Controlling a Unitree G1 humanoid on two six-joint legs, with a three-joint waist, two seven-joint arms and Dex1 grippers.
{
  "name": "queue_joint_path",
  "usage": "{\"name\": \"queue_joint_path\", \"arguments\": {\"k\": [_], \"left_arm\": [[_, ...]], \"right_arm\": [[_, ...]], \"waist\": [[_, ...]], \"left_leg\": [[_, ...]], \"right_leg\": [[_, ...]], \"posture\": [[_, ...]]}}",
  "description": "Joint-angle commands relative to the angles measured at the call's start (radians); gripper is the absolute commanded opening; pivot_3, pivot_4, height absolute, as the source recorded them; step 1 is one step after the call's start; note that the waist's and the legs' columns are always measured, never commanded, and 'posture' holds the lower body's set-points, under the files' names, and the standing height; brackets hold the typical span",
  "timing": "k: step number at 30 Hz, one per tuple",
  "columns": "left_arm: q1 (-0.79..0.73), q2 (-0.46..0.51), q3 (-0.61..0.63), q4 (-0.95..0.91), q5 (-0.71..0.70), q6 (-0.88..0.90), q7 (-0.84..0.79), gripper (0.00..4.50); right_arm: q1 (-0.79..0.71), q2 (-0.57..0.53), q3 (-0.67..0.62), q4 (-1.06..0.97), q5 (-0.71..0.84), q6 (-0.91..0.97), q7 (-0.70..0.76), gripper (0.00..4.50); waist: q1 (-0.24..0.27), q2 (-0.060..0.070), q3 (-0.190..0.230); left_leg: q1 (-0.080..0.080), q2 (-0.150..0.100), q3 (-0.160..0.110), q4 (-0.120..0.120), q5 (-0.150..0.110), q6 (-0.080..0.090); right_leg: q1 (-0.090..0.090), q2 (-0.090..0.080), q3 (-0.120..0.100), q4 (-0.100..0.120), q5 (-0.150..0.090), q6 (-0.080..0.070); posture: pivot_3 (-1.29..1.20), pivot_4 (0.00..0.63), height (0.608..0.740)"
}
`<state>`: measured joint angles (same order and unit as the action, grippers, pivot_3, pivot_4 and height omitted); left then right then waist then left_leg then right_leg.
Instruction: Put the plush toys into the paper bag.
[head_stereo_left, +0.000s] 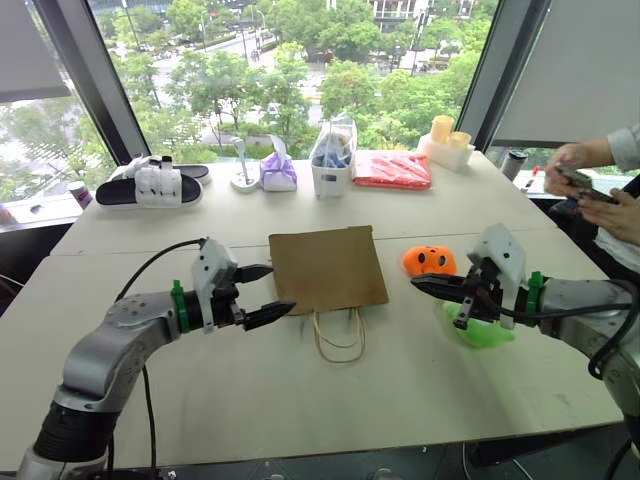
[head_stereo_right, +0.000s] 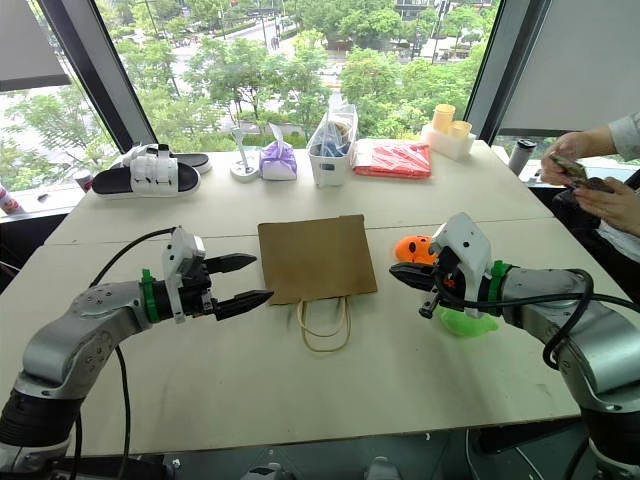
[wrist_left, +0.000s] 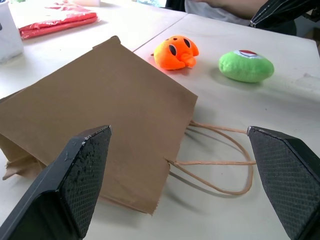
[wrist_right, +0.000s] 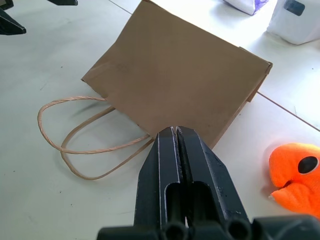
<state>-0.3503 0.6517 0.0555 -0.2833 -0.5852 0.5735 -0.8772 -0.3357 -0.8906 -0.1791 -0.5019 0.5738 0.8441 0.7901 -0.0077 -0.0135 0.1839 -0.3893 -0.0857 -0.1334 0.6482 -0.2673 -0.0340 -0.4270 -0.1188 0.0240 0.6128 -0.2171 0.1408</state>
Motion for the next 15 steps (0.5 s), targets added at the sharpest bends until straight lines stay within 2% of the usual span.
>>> {"name": "queue_joint_path", "arguments": {"k": [1, 5, 15], "left_arm": [[-0.011, 0.023, 0.013, -0.007, 0.021, -0.032, -0.016, 4.45], [-0.015, 0.032, 0.019, -0.016, -0.013, -0.001, -0.036, 4.45], [-0.041, 0.046, -0.011, 0.018, 0.021, -0.029, -0.1, 4.45]], "right_arm": [[0.004, -0.017, -0.029, -0.022, 0.01, -0.007, 0.0, 0.0], [0.02, -0.011, -0.035, -0.03, 0.013, -0.004, -0.009, 0.0], [0.056, -0.003, -0.047, -0.061, 0.024, 0.003, -0.042, 0.0]], "waist": [[0.0, 0.0, 0.0], [0.0, 0.0, 0.0], [0.0, 0.0, 0.0]], "left_leg": [[0.0, 0.0, 0.0, 0.0, 0.0, 0.0], [0.0, 0.0, 0.0, 0.0, 0.0, 0.0], [0.0, 0.0, 0.0, 0.0, 0.0, 0.0]], "right_leg": [[0.0, 0.0, 0.0, 0.0, 0.0, 0.0], [0.0, 0.0, 0.0, 0.0, 0.0, 0.0], [0.0, 0.0, 0.0, 0.0, 0.0, 0.0]], "posture": [[0.0, 0.15, 0.74], [0.0, 0.15, 0.74], [0.0, 0.15, 0.74]]}}
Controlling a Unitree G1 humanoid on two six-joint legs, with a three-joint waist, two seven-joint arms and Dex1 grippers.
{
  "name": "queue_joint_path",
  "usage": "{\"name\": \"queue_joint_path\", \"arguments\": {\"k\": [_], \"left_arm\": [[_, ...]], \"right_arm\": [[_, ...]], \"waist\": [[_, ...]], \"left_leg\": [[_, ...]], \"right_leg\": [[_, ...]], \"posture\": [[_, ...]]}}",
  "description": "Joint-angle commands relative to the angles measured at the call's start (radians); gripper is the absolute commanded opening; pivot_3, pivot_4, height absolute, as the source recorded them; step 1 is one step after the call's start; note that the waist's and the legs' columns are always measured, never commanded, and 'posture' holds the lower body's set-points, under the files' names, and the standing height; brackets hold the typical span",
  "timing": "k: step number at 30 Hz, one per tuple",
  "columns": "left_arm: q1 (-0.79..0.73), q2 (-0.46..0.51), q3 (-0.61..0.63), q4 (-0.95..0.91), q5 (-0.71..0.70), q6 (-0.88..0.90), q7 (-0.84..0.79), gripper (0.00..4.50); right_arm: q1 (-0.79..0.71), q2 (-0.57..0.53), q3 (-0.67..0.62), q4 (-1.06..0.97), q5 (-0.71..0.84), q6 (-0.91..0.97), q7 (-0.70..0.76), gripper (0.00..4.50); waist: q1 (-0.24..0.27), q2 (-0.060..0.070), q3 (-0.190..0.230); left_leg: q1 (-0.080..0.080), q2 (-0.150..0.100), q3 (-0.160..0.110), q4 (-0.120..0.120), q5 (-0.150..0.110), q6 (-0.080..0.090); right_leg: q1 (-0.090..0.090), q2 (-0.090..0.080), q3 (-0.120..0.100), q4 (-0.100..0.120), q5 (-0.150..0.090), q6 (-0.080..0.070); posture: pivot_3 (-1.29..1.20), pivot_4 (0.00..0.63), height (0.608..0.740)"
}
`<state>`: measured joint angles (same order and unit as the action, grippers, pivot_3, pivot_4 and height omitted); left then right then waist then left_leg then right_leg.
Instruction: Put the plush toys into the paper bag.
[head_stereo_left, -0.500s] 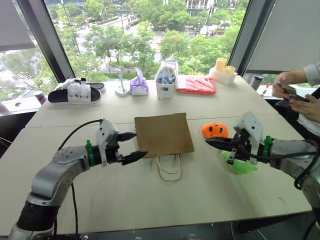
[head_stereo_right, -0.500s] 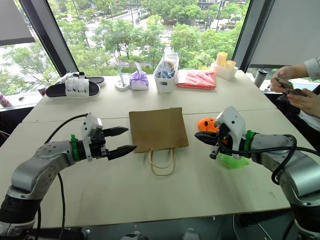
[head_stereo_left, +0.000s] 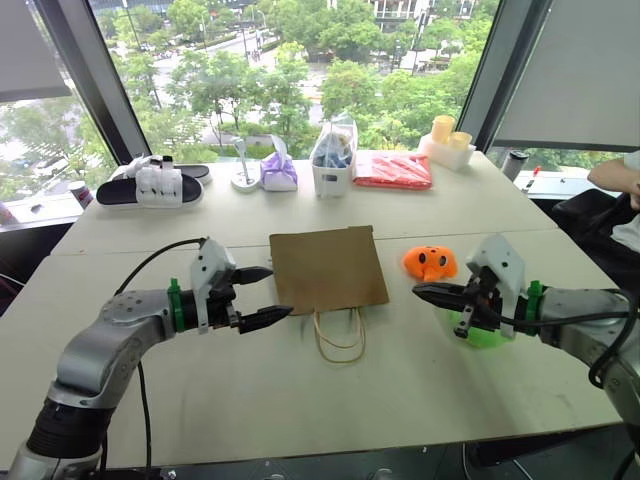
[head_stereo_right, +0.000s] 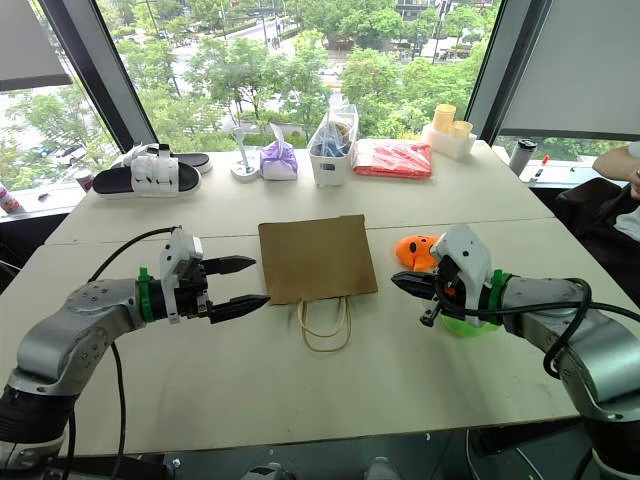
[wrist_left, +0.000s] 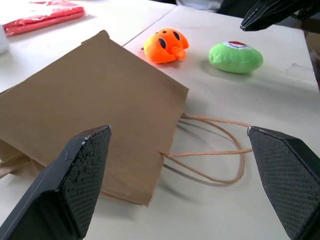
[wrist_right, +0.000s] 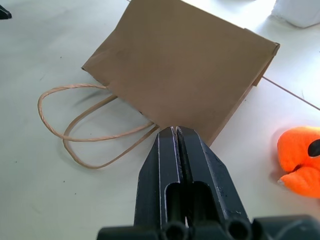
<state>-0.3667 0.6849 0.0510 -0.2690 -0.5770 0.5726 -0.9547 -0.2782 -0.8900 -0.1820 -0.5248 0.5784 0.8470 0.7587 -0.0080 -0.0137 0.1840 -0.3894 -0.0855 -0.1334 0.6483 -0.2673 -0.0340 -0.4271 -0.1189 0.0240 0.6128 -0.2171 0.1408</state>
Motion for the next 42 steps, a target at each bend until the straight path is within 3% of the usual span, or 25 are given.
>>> {"name": "queue_joint_path", "arguments": {"k": [1, 7, 13, 20, 28, 32, 38, 42], "left_arm": [[-0.031, 0.016, -0.013, 0.016, 0.022, -0.039, -0.036, 4.45], [-0.072, 0.04, -0.076, 0.102, 0.104, -0.144, -0.14, 4.45], [-0.177, 0.026, -0.203, 0.295, 0.276, -0.435, -0.285, 4.45], [-0.339, -0.122, -0.334, 0.623, 0.458, -0.802, -0.331, 4.45], [-0.427, -0.279, -0.357, 0.835, 0.517, -0.938, -0.302, 4.45], [-0.446, -0.308, -0.345, 0.882, 0.52, -0.965, -0.303, 3.15], [-0.456, -0.319, -0.28, 0.819, 0.408, -0.804, -0.339, 0.06], [-0.47, -0.327, -0.23, 0.751, 0.333, -0.648, -0.332, 0.02]], "right_arm": [[0.0, -0.004, -0.043, -0.041, 0.02, 0.0, -0.015, 0.0], [0.017, -0.008, -0.055, -0.055, 0.026, -0.002, -0.035, 0.0], [0.03, -0.005, -0.063, -0.07, 0.023, -0.007, -0.057, 0.0], [0.071, -0.007, -0.086, -0.104, 0.016, -0.004, -0.09, 0.0], [0.121, -0.001, -0.119, -0.147, 0.014, 0.005, -0.139, 0.0], [0.167, 0.01, -0.147, -0.191, 0.034, 0.029, -0.165, 0.0], [0.288, 0.075, -0.156, -0.304, 0.06, 0.077, -0.236, 0.0], [0.302, 0.165, -0.018, -0.333, 0.003, 0.047, -0.322, 0.0]], "waist": [[0.0, 0.0, 0.0], [0.0, 0.0, 0.0], [0.004, 0.0, 0.0], [0.022, 0.0, 0.0], [0.018, -0.001, 0.0], [0.02, -0.001, 0.0], [0.02, -0.001, 0.0], [0.018, -0.001, 0.0]], "left_leg": [[0.0, 0.0, 0.0, 0.0, 0.0, 0.0], [0.0, 0.0, 0.0, 0.0, 0.0, 0.0], [0.0, 0.0, 0.001, 0.0, 0.0, 0.0], [-0.001, -0.001, 0.001, 0.001, 0.0, 0.0], [-0.001, -0.001, 0.0, 0.001, 0.0, 0.001], [-0.001, -0.001, 0.0, 0.002, 0.0, 0.001], [-0.001, -0.001, 0.0, 0.002, 0.0, 0.001], [-0.001, -0.001, 0.0, 0.003, 0.0, 0.001]], "right_leg": [[0.0, 0.0, 0.0, 0.0, 0.0, 0.0], [0.0, 0.0, 0.0, 0.0, 0.0, 0.0], [0.0, 0.0, 0.0, 0.0, 0.0, 0.0], [0.0, 0.0, 0.0, -0.001, 0.0, 0.0], [0.0, 0.0, -0.001, 0.0, 0.0, 0.001], [0.0, 0.0, -0.001, 0.0, 0.0, 0.001], [0.0, 0.0, -0.001, 0.001, 0.0, 0.001], [0.0, 0.0, -0.001, 0.002, 0.0, 0.001]], "posture": [[0.0, 0.15, 0.74], [0.0, 0.15, 0.74], [0.0, 0.15, 0.74], [0.0, 0.15, 0.74], [0.0, 0.15, 0.74], [0.0, 0.15, 0.74], [0.0, 0.15, 0.74], [0.0, 0.15, 0.74]]}}
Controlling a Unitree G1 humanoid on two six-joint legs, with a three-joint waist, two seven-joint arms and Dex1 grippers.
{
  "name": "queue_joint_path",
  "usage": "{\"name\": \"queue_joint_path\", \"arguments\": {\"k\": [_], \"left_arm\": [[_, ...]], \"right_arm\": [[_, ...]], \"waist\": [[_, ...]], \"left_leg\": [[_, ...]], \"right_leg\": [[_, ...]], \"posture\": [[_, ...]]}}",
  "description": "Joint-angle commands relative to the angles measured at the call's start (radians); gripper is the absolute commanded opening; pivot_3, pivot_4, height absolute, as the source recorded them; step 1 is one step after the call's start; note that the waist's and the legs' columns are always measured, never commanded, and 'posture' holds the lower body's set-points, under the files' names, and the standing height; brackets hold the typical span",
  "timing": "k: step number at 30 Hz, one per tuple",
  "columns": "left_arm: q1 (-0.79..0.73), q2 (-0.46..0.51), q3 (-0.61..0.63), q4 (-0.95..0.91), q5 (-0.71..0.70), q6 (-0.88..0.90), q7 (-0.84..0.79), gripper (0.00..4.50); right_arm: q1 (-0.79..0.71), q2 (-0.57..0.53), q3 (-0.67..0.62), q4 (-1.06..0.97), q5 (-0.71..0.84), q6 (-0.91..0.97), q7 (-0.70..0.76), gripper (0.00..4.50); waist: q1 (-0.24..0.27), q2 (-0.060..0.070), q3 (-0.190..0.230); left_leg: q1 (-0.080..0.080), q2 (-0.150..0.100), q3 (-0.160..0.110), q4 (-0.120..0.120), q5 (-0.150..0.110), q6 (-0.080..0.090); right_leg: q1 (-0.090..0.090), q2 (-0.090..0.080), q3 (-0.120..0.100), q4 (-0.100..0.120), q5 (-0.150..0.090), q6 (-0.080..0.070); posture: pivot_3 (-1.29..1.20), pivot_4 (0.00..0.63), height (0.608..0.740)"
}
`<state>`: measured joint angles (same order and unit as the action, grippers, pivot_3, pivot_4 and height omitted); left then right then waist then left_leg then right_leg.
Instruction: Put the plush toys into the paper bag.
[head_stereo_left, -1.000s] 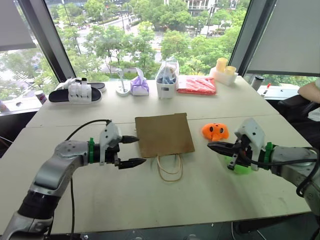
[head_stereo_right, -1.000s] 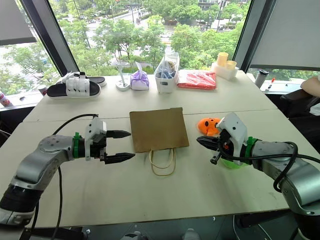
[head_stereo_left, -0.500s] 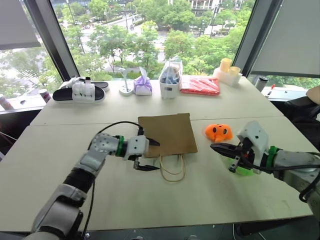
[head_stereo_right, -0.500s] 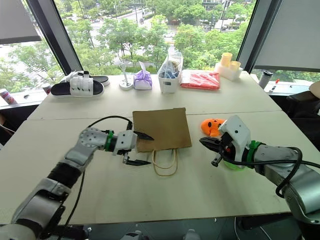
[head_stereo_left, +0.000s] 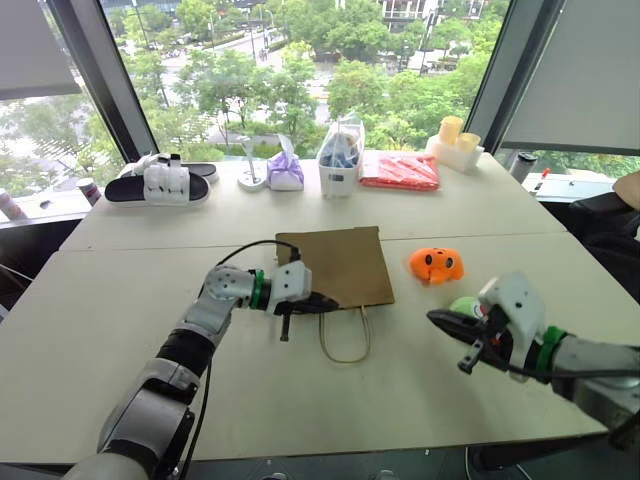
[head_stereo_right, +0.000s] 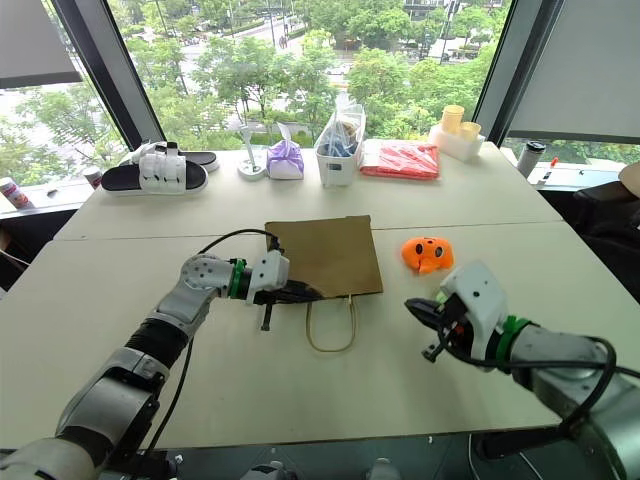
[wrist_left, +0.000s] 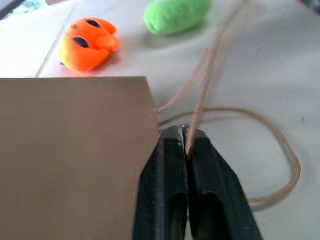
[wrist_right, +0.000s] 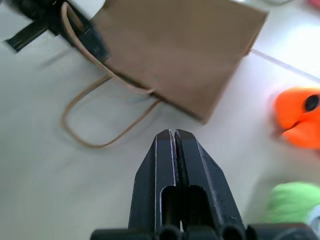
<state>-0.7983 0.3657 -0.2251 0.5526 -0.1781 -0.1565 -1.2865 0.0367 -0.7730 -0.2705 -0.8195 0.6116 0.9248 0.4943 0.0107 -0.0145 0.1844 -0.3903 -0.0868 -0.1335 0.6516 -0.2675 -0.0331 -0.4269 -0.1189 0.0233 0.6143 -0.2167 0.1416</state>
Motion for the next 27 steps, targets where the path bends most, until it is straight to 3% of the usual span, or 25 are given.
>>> {"name": "queue_joint_path", "arguments": {"k": [1, 7, 12, 19, 27], "left_arm": [[-0.04, -0.009, 0.054, -0.085, -0.075, 0.105, 0.003, 0.02], [-0.044, -0.007, 0.097, -0.177, -0.14, 0.268, 0.032, 0.02], [-0.025, 0.013, 0.113, -0.268, -0.172, 0.367, 0.042, 0.02], [-0.039, 0.024, 0.172, -0.335, -0.237, 0.488, 0.108, 0.02], [-0.248, 0.015, 0.368, -0.211, -0.339, 0.543, 0.303, 0.02]], "right_arm": [[-0.024, 0.074, 0.108, -0.03, -0.049, -0.037, -0.081, 0.0], [-0.162, 0.283, 0.375, 0.17, -0.232, -0.121, -0.221, 0.0], [-0.338, 0.442, 0.496, 0.538, -0.4, -0.308, -0.271, 0.0], [-0.479, 0.594, 0.539, 0.902, -0.523, -0.492, -0.292, 0.0], [-0.465, 0.604, 0.538, 0.923, -0.555, -0.476, -0.239, 0.0]], "waist": [[-0.002, 0.0, 0.0], [-0.02, 0.0, -0.001], [-0.029, 0.001, -0.001], [-0.03, 0.001, -0.001], [-0.028, 0.001, -0.001]], "left_leg": [[0.0, 0.0, 0.0, 0.0, 0.0, 0.0], [0.001, 0.0, 0.0, 0.0, 0.0, 0.0], [0.001, 0.0, -0.001, -0.001, 0.001, -0.001], [0.001, 0.0, -0.001, -0.003, 0.005, -0.008], [0.001, 0.0, -0.003, -0.003, 0.005, -0.008]], "right_leg": [[0.0, 0.0, 0.0, 0.0, 0.0, 0.0], [0.0, 0.001, 0.0, 0.002, 0.0, 0.0], [-0.001, 0.001, 0.0, 0.002, 0.0, 0.0], [-0.003, 0.001, 0.0, 0.003, 0.0, 0.0], [-0.002, 0.001, 0.0, 0.003, 0.0, 0.0]], "posture": [[0.0, 0.15, 0.74], [0.0, 0.15, 0.74], [0.0, 0.15, 0.74], [0.0, 0.15, 0.74], [0.0, 0.15, 0.74]]}}
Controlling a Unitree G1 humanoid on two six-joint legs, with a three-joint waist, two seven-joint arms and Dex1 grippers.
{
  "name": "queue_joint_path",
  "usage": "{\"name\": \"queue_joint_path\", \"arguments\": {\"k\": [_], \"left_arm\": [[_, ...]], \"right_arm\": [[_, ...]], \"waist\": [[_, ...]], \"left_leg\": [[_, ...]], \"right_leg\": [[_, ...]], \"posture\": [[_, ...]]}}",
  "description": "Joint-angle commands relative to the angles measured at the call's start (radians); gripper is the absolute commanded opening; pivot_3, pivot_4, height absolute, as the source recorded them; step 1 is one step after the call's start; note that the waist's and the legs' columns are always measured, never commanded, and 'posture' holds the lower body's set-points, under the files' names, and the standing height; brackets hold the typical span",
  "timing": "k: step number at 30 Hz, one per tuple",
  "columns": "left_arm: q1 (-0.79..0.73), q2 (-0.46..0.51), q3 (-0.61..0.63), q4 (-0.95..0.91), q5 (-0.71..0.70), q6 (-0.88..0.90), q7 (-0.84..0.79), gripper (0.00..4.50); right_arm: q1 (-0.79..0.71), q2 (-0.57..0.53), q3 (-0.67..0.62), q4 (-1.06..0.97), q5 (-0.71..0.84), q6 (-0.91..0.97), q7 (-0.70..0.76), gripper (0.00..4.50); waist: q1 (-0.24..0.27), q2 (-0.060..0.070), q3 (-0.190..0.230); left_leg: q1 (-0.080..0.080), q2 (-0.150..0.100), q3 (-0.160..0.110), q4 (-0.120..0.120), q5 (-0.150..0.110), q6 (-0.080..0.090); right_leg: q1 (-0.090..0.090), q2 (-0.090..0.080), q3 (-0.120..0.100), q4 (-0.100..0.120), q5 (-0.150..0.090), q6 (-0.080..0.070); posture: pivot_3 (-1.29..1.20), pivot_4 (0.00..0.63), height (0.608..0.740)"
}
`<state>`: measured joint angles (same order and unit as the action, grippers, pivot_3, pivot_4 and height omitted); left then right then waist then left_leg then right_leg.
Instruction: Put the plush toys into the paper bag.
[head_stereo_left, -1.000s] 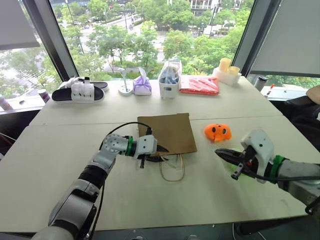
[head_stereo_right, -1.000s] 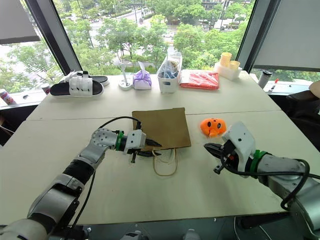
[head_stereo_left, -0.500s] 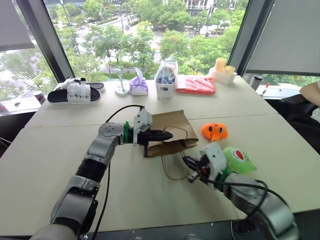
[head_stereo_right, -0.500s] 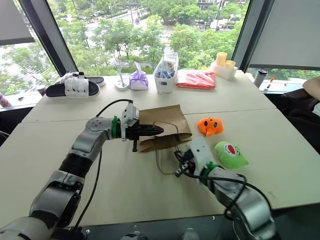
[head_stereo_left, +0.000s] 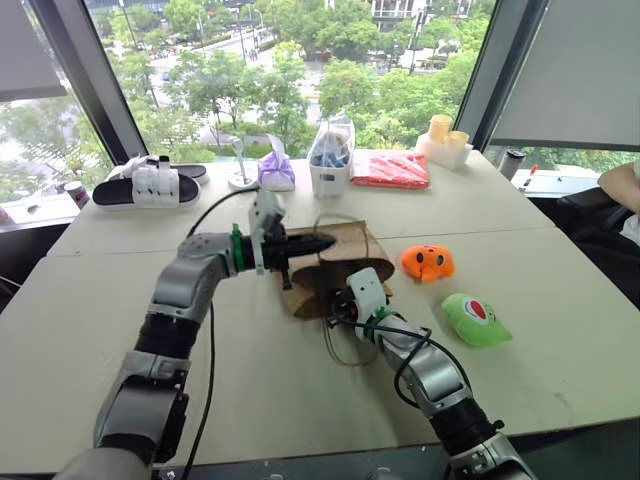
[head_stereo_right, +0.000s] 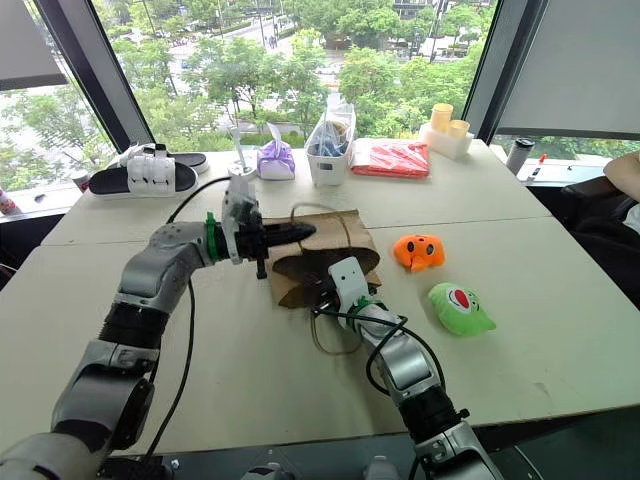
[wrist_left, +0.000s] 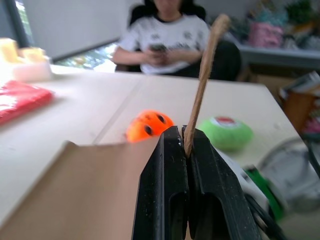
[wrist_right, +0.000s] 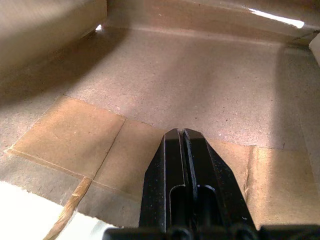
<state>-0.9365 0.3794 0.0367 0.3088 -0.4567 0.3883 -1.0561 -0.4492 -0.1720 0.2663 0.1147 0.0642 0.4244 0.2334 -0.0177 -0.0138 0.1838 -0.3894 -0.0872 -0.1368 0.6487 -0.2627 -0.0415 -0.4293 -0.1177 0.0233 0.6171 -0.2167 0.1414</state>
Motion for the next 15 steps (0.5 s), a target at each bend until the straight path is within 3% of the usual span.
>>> {"name": "queue_joint_path", "arguments": {"k": [1, 6, 12, 15], "left_arm": [[-0.146, -0.002, 0.142, 0.069, -0.084, 0.013, 0.104, 0.02], [-0.223, 0.019, 0.176, 0.152, -0.096, 0.015, 0.103, 0.02], [-0.06, -0.007, 0.074, -0.001, -0.084, 0.05, 0.041, 0.02], [0.056, -0.025, 0.009, -0.107, -0.081, 0.067, 0.021, 0.02]], "right_arm": [[0.026, 0.0, 0.004, -0.014, -0.014, 0.027, 0.028, 0.0], [0.056, -0.012, -0.001, -0.05, -0.03, 0.044, 0.049, 0.0], [0.075, -0.014, -0.053, -0.168, -0.01, 0.095, 0.049, 0.0], [0.102, -0.073, -0.126, -0.439, 0.024, 0.242, 0.065, 0.0]], "waist": [[-0.001, 0.0, 0.0], [-0.006, 0.0, 0.0], [-0.015, 0.0, 0.0], [-0.008, 0.001, 0.0]], "left_leg": [[0.0, 0.0, 0.0, 0.0, 0.0, 0.0], [0.001, 0.0, 0.0, -0.001, 0.001, -0.001], [0.001, 0.0, 0.0, -0.001, 0.001, -0.001], [-0.001, 0.0, -0.001, 0.0, 0.001, -0.001]], "right_leg": [[0.0, 0.0, 0.0, 0.0, 0.0, 0.0], [0.0, 0.0, 0.0, 0.0, 0.0, 0.0], [0.0, 0.0, 0.0, 0.002, 0.0, 0.0], [-0.001, 0.0, 0.0, 0.002, 0.0, 0.0]], "posture": [[0.0, 0.15, 0.74], [0.0, 0.15, 0.74], [0.0, 0.15, 0.74], [0.0, 0.15, 0.74]]}}
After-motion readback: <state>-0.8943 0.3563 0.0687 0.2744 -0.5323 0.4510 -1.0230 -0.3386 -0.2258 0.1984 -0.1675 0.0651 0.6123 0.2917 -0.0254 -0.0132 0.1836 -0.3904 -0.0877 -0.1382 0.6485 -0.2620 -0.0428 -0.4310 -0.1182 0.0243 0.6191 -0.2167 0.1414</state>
